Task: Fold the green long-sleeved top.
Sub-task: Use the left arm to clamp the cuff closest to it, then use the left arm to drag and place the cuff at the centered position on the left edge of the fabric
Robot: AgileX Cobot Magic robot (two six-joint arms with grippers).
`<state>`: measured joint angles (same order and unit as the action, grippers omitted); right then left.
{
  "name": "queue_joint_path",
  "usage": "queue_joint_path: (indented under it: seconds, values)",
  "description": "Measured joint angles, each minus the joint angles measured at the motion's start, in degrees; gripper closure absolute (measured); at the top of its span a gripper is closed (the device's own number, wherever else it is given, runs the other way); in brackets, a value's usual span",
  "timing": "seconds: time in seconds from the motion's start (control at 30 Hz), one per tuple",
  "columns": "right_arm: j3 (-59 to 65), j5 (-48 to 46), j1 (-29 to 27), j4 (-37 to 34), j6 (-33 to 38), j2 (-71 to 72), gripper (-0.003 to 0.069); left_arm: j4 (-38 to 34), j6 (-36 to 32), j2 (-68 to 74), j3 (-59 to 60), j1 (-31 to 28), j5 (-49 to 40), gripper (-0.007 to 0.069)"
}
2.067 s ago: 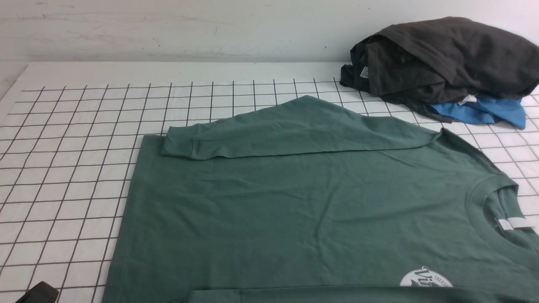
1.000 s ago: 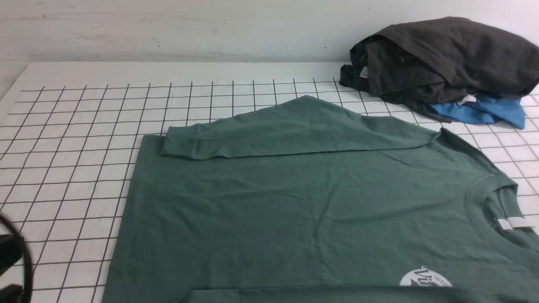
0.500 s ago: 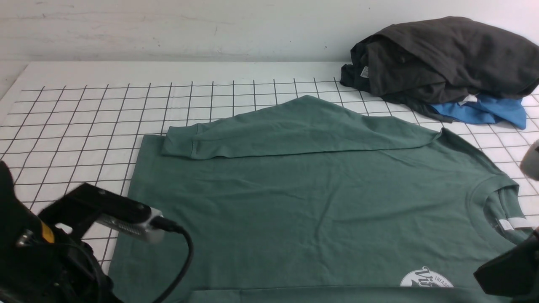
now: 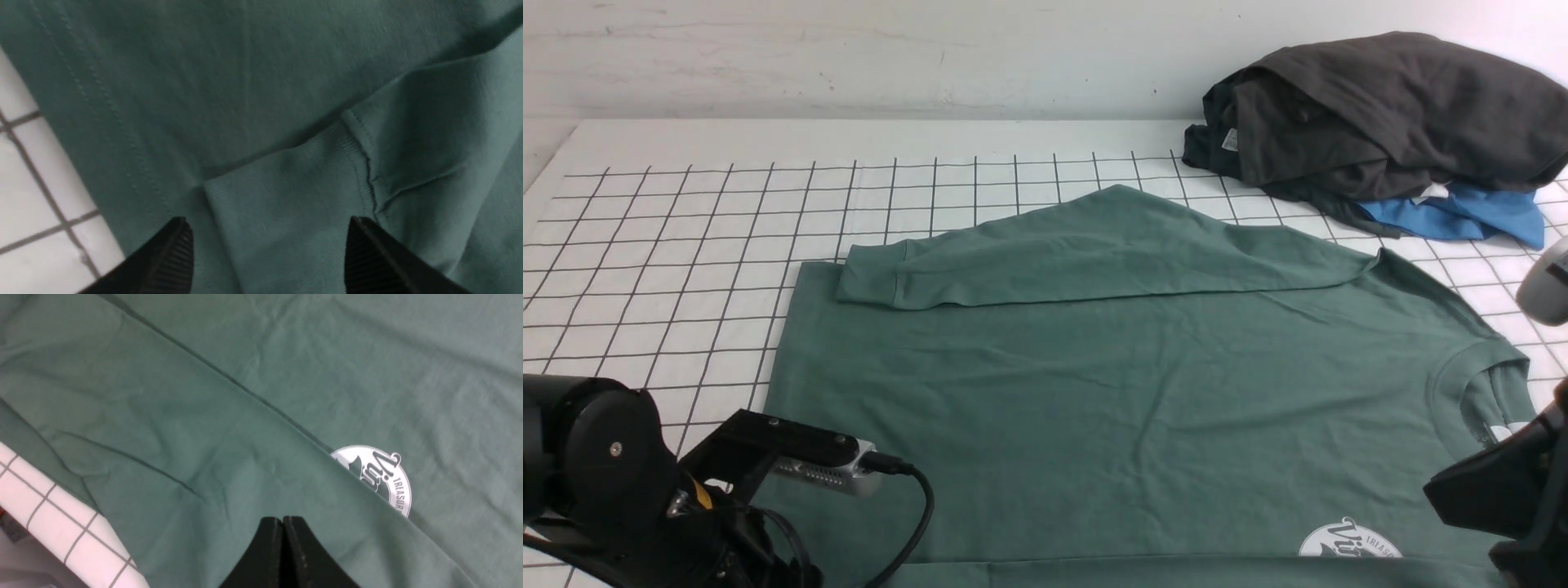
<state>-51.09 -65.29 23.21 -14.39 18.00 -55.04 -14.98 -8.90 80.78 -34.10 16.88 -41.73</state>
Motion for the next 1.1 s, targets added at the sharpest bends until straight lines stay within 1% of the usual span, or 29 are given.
queue_joint_path:
  seconds: [0.13,0.3,0.57,0.63,0.7,0.9,1.03,1.1]
  values:
    - [0.0,0.12,0.0,0.0,0.09,0.0,0.0666,-2.41,-1.1,2.11,0.0,0.0,0.0,0.0173]
    - [0.0,0.12,0.0,0.0,0.14,0.0,0.0666,-2.81,-2.51,3.25,0.0,0.0,0.06,0.0235]
    - [0.0,-0.27,0.0,0.01,0.14,0.0,0.0666,-2.81,-3.08,3.36,0.0,0.0,0.05,0.0475]
    - [0.0,-0.23,0.0,0.01,0.14,0.0,0.0666,-2.83,-3.33,3.36,0.0,0.0,0.1,0.0555]
    - [0.0,-0.28,0.0,0.01,0.14,0.0,0.0666,-2.88,-3.78,3.36,0.0,0.0,0.1,0.0603]
    - [0.0,-0.28,0.0,0.01,0.14,0.0,0.0666,-2.94,-5.18,1.67,-0.82,0.0,-1.34,0.0613]
    - [0.0,-0.28,0.0,0.2,0.14,0.0,0.0666,-2.86,-5.36,-1.88,-3.51,0.0,-4.17,0.0613]
    - [0.0,-0.28,0.0,1.17,0.14,0.0,0.0666,-2.1,-5.37,-4.44,-7.46,0.0,-6.6,0.0613]
